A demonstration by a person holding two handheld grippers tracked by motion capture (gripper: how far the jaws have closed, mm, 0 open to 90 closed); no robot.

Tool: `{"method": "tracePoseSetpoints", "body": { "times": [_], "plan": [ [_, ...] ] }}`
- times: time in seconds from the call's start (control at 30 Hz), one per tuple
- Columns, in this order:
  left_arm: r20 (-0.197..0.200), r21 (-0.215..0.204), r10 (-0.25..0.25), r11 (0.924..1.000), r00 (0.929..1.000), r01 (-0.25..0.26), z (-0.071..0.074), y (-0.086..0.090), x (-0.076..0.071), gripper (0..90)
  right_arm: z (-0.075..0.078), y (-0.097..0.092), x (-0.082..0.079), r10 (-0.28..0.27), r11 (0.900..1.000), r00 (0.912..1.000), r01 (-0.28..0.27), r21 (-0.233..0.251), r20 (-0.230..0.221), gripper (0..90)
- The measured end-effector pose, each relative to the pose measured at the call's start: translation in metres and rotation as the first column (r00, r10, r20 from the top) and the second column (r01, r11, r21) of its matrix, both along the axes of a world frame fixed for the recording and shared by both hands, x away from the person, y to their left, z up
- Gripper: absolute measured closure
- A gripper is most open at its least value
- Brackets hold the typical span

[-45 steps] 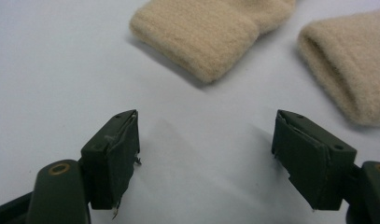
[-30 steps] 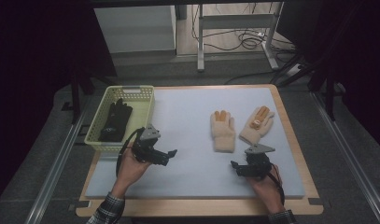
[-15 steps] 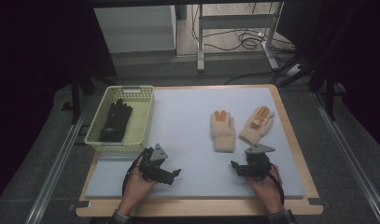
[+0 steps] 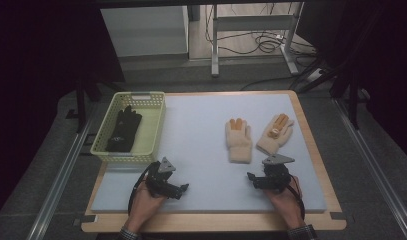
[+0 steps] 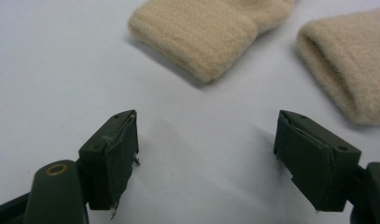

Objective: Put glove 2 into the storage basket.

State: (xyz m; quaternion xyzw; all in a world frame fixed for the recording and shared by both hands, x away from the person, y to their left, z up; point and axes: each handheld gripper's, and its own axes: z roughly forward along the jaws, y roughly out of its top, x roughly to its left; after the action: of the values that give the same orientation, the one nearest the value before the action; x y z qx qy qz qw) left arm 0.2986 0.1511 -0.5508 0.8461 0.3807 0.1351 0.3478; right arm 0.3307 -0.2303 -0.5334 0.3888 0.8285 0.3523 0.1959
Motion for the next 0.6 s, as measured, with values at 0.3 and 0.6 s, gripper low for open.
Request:
{"method": "tracePoseSetpoints", "body": {
  "times": [0.3,0.6],
  "plan": [
    [0.001,-0.001,0.0,1.0,1.0,0.0,0.0,0.0,0.0,0.0,0.003,-0.002,-0.003,0.018,0.9996,0.9998,-0.018,0.02,0.0,48.3],
    [0.001,-0.002,0.001,1.0,1.0,-0.001,0.0,0.0,0.0,0.0,0.021,-0.003,0.008,0.025,0.9984,0.9997,-0.025,0.051,0.004,63.6]
  ]
}}
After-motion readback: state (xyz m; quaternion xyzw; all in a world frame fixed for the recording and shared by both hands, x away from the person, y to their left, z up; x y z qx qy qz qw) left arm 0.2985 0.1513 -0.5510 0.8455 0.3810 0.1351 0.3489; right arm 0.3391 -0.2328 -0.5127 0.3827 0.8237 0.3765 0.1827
